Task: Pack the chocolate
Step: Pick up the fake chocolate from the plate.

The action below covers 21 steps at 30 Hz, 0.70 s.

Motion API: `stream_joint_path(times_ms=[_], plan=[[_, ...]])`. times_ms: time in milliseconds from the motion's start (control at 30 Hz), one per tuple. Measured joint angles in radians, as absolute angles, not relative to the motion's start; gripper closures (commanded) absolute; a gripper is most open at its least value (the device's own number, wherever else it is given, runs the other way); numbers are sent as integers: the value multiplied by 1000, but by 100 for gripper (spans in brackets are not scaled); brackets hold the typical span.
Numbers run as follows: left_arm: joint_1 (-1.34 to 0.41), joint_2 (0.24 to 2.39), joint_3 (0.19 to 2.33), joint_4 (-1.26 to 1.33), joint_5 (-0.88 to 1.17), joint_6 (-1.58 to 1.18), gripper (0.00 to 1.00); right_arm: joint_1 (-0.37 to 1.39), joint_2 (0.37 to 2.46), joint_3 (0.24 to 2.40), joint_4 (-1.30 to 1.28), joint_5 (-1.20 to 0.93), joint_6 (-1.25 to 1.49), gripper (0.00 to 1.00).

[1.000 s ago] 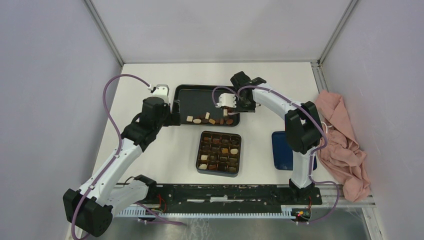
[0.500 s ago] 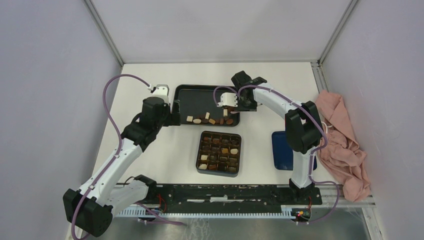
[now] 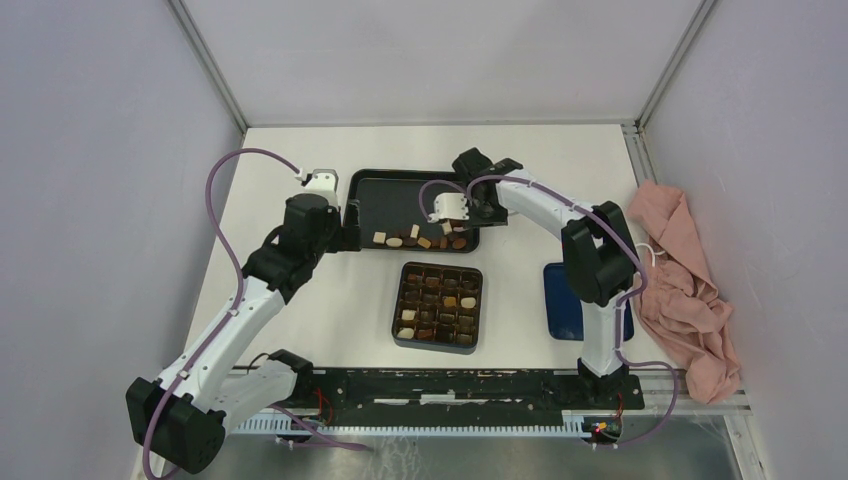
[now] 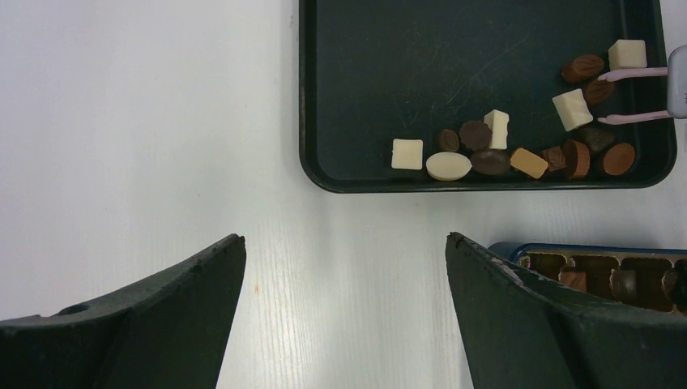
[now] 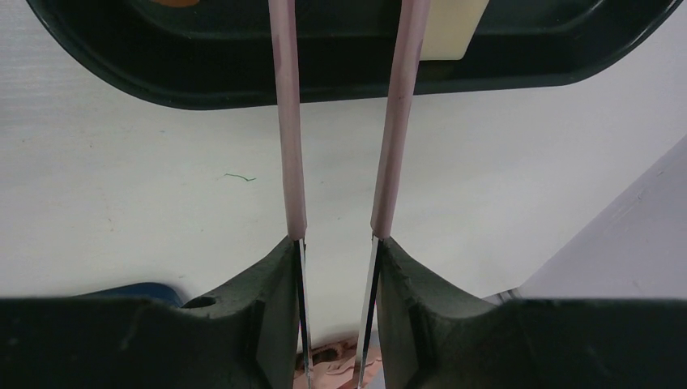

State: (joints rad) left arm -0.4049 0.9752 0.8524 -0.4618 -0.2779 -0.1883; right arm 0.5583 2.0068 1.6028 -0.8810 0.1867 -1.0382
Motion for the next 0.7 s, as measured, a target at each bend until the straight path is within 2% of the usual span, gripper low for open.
stream_joint_path(times_ms=[700], plan=[[-403, 975, 852, -462, -277, -188, 3, 593, 2002, 1608, -915, 194, -1053, 59]])
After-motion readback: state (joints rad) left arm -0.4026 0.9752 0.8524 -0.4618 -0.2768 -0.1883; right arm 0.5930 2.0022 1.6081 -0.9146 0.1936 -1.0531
